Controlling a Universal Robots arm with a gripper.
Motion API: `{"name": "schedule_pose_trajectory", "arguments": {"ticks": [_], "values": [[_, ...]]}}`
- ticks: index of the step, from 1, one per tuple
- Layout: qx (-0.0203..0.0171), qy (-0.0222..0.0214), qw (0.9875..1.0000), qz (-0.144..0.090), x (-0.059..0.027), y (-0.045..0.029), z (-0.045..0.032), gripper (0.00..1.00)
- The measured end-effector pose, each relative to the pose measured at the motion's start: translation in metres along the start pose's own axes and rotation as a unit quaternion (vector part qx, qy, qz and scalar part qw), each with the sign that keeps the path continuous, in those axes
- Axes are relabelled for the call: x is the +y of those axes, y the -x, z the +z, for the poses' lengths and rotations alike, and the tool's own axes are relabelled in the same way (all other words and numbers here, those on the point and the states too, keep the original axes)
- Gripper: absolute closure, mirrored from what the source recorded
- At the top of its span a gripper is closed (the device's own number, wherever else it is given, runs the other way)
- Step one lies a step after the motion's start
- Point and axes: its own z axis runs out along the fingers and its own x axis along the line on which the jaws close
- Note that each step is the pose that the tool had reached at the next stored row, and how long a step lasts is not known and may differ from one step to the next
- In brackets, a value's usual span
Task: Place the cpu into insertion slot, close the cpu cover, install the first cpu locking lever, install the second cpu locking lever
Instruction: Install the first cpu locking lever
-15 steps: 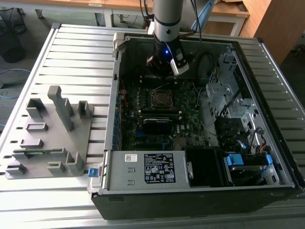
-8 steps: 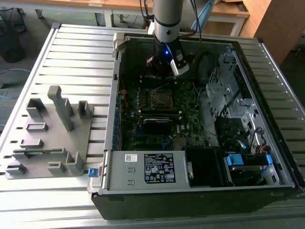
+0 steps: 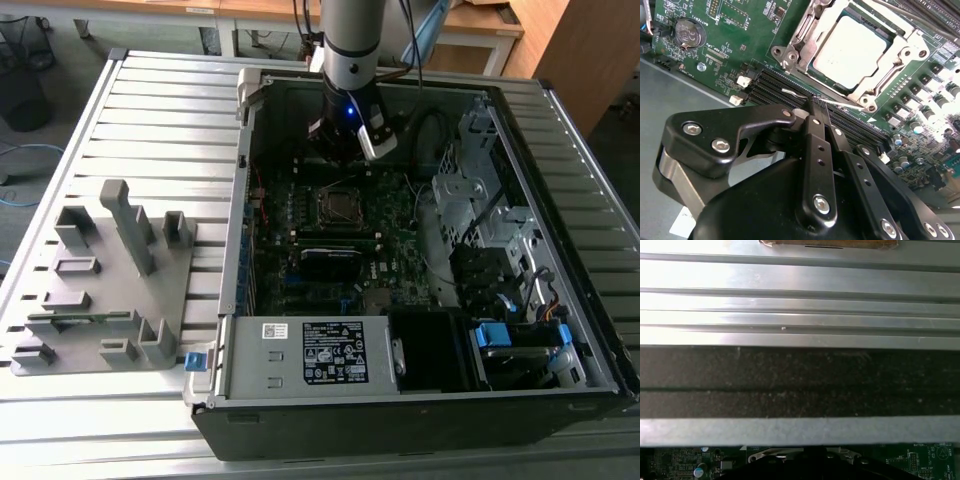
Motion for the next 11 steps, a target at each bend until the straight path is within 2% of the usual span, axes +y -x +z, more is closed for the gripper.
{"name": "schedule_pose_trajectory", "arguments": {"ticks": [11], "values": [[0.0,-0.0001,1.0,0.0,0.001,0.0027,0.0009,0.9]]}}
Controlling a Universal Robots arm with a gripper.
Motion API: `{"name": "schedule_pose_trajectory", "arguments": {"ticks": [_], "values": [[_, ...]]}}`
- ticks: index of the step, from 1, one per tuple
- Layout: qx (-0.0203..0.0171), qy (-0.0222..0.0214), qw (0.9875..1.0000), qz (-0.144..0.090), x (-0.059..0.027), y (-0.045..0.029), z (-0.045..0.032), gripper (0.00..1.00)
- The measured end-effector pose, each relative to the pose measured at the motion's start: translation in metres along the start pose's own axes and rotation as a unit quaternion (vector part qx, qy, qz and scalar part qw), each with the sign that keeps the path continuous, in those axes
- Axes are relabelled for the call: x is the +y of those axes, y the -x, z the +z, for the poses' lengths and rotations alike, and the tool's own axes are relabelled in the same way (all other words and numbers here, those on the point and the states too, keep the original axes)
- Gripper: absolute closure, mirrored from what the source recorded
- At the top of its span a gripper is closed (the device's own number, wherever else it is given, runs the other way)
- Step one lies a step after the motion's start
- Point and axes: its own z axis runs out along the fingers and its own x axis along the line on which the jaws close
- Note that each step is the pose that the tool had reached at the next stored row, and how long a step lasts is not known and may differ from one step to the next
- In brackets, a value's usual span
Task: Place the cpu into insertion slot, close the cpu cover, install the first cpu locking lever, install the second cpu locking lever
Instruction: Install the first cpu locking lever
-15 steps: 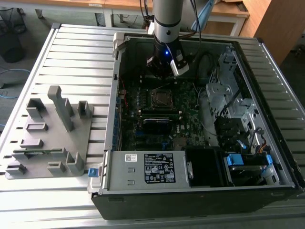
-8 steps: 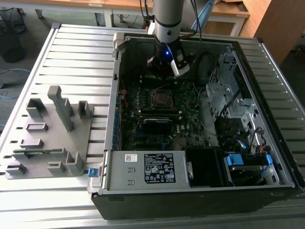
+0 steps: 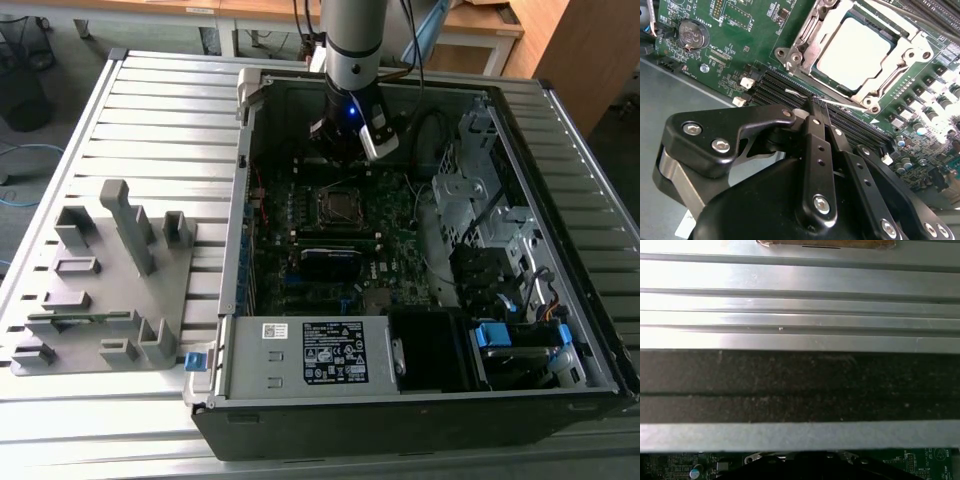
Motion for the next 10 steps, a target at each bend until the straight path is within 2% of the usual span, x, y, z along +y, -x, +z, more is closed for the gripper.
{"name": "schedule_pose_trajectory", "arguments": {"ticks": [10], "values": [[-0.0028,-0.0017,0.9998,0.021,0.0015,-0.0007,0.0012,0.9]]}}
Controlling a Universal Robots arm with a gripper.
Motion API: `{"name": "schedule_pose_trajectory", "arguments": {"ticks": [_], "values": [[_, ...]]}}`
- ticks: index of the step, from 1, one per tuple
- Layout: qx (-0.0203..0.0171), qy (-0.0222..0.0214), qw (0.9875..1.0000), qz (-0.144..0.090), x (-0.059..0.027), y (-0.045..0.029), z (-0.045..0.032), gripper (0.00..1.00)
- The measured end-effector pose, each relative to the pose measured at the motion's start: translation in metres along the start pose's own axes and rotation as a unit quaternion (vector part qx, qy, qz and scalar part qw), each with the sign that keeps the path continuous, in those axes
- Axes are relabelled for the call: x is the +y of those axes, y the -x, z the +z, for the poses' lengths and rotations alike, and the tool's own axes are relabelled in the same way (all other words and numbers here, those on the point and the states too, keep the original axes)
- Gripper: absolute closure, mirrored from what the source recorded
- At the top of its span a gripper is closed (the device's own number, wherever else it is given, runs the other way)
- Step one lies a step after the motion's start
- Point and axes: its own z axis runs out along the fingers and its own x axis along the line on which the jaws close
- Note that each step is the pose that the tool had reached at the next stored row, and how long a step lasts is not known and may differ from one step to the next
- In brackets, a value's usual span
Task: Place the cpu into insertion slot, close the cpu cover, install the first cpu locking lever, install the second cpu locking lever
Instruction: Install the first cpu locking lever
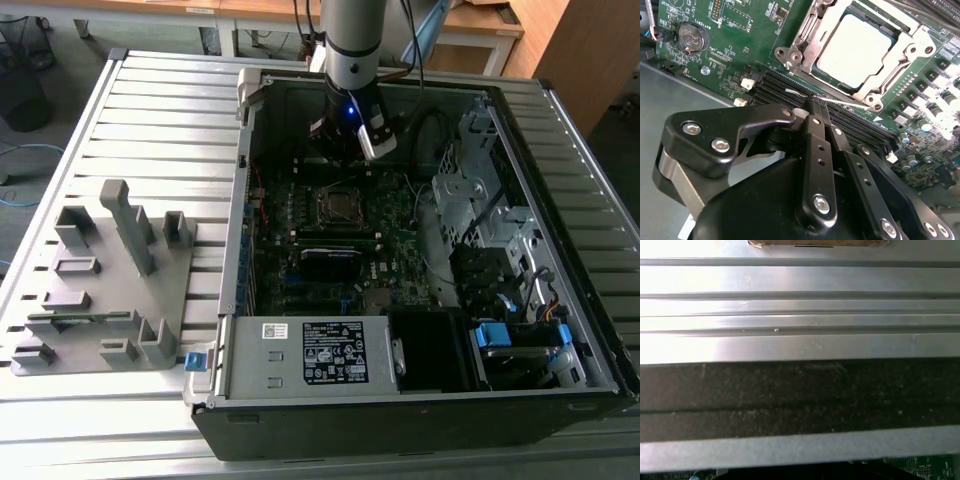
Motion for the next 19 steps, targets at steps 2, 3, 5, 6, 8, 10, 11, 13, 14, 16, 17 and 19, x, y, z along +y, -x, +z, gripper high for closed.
{"name": "schedule_pose_trajectory", "arguments": {"ticks": [2,3,5,6,8,10,11,13,14,16,17,19], "values": [[-0.0005,-0.0004,1.0,0.004,0.0001,-0.0008,0.0001,0.9],[-0.0007,-0.0004,1.0,0.005,0.0002,-0.0012,0.0002,0.9],[-0.0011,-0.0006,1.0,0.008,0.0003,-0.0019,0.0004,0.9],[-0.0013,-0.0006,1.0,0.009,0.0005,-0.0022,0.0006,0.9],[-0.0017,-0.001,0.9999,0.012,0.0009,-0.0025,0.0012,0.9],[-0.0025,-0.0014,0.9998,0.018,0.0009,-0.0026,0.002,0.9],[-0.0031,-0.0018,0.9997,0.022,0.0008,-0.0026,0.0024,0.9],[-0.0045,-0.0028,0.9994,0.033,0.0008,-0.0027,0.0029,0.9],[-0.0051,-0.0031,0.9993,0.037,0.0009,-0.003,0.003,0.9],[-0.0057,-0.0034,0.9991,0.042,0.0011,-0.0037,0.0034,0.9],[-0.0059,-0.0036,0.999,0.043,0.0012,-0.0041,0.0036,0.9],[-0.0064,-0.0039,0.9989,0.047,0.0014,-0.0047,0.0038,0.9]]}}
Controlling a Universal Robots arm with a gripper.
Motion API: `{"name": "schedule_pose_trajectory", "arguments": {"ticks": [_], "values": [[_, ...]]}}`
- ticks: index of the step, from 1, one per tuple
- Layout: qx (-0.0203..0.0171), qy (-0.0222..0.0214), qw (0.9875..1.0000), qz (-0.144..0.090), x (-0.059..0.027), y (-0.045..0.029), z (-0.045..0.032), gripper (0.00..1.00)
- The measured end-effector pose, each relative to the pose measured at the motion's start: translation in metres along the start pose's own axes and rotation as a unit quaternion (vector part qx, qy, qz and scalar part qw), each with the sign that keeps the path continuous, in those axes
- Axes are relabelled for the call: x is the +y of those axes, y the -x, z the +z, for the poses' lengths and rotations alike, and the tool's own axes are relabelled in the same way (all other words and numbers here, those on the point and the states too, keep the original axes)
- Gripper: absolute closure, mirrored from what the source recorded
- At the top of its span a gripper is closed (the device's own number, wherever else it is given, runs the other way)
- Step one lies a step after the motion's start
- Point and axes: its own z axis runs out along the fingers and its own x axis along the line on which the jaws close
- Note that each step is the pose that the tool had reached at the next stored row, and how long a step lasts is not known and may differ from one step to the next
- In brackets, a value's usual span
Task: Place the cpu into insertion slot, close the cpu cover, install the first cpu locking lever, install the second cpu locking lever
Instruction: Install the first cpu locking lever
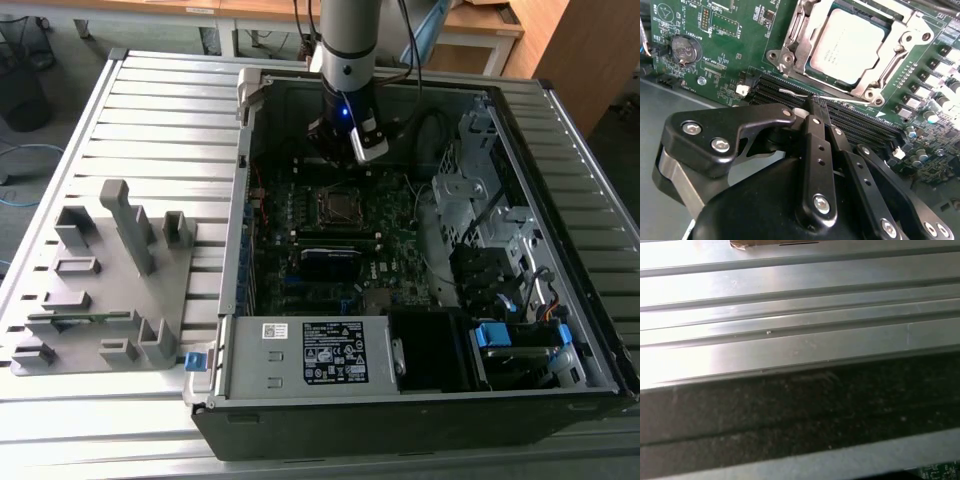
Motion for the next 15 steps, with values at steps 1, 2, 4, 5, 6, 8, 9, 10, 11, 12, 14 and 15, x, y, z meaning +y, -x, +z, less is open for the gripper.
{"name": "schedule_pose_trajectory", "arguments": {"ticks": [1,2,4,5,6,8,9,10,11,12,14,15], "values": [[-0.0002,-0.0001,1.0,0.002,0.0,-0.0002,0.0001,0.9],[-0.0004,-0.0001,1.0,0.003,0.0,-0.0001,0.0004,0.9],[-0.0008,-0.0003,1.0,0.005,-0.0001,-0.0002,0.0012,0.9],[-0.0008,-0.0004,1.0,0.006,-0.0002,-0.0003,0.0016,0.9],[-0.0009,-0.0004,1.0,0.006,-0.0002,-0.0003,0.0022,0.9],[-0.001,-0.0005,1.0,0.007,-0.0004,-0.0004,0.003,0.9],[-0.001,-0.0006,1.0,0.007,-0.0004,-0.0003,0.0032,0.9],[-0.0009,-0.0007,1.0,0.007,-0.0004,0.0,0.0035,0.9],[-0.001,-0.0007,1.0,0.008,-0.0004,0.0003,0.0038,0.9],[-0.001,-0.0006,1.0,0.008,-0.0003,0.0007,0.0041,0.9],[-0.001,-0.0006,1.0,0.008,-0.0003,0.0014,0.0046,0.9],[-0.001,-0.0007,1.0,0.008,-0.0003,0.0017,0.0048,0.9]]}}
